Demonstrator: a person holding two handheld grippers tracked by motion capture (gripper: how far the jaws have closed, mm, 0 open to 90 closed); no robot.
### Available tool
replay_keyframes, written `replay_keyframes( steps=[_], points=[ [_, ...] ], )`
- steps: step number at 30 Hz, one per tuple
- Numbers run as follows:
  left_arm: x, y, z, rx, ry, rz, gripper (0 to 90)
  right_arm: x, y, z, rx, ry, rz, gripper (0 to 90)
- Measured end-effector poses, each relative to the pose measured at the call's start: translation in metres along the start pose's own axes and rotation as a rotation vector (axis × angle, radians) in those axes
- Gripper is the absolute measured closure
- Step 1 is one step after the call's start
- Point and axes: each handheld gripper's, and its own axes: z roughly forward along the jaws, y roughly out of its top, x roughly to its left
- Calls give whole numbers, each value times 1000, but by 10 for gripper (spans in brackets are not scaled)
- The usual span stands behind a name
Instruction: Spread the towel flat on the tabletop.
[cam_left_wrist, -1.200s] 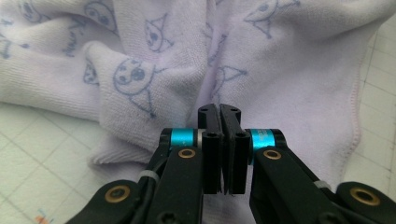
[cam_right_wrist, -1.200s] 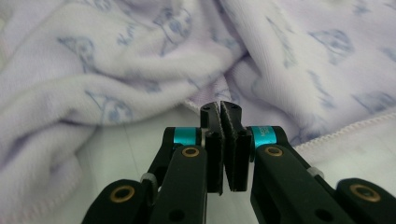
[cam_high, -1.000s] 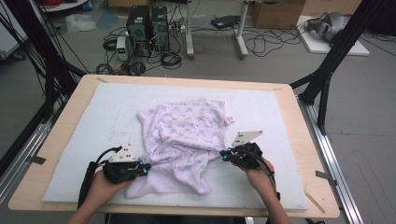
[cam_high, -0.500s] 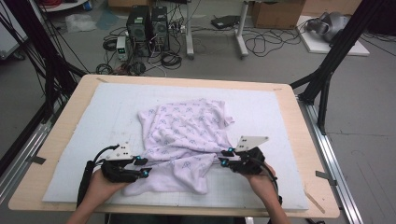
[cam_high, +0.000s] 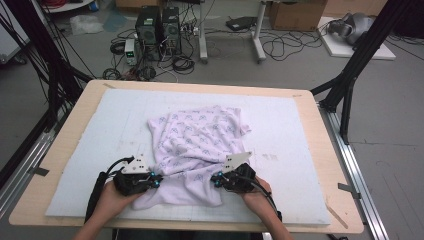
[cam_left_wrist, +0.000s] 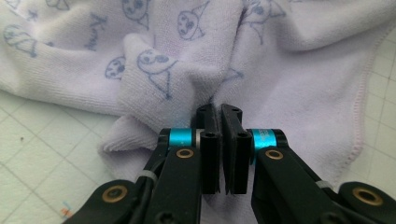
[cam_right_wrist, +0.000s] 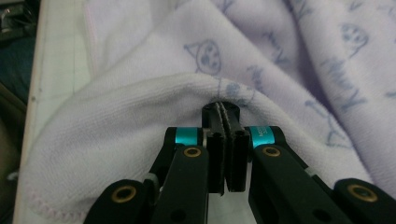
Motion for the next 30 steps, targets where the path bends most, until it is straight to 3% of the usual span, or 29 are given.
replay_keyframes(
  steps=[4,7,9,12,15,19,21,24,26,27,30],
  points=[
    [5,1,-11,-39,49,-9,866,-2,8,-7,-30,-5,0,895],
    [12,1,-19,-69,101,-40,867,-3,13,-3,-20,-10,-9,895],
    [17,-1,-23,-76,147,-60,868,-4,16,2,-18,-10,-9,895],
    [25,-6,-23,-59,172,-100,867,-6,19,12,-19,-15,-4,894],
    [29,-11,-20,-31,166,-127,850,-5,19,15,-8,-11,-4,842],
    [29,-12,-23,-37,159,-134,698,2,18,0,-55,-8,-2,755],
    [29,-13,-22,-31,153,-138,636,6,13,-2,-40,12,4,727],
    [29,-15,-19,-12,132,-136,628,10,6,7,-4,8,10,657],
    [27,-15,-15,6,118,-120,654,12,4,16,29,2,7,655],
    [26,-16,-13,10,105,-112,701,12,4,18,15,7,15,679],
    [23,-15,-11,18,87,-89,845,10,3,16,14,35,18,852]
  ],
)
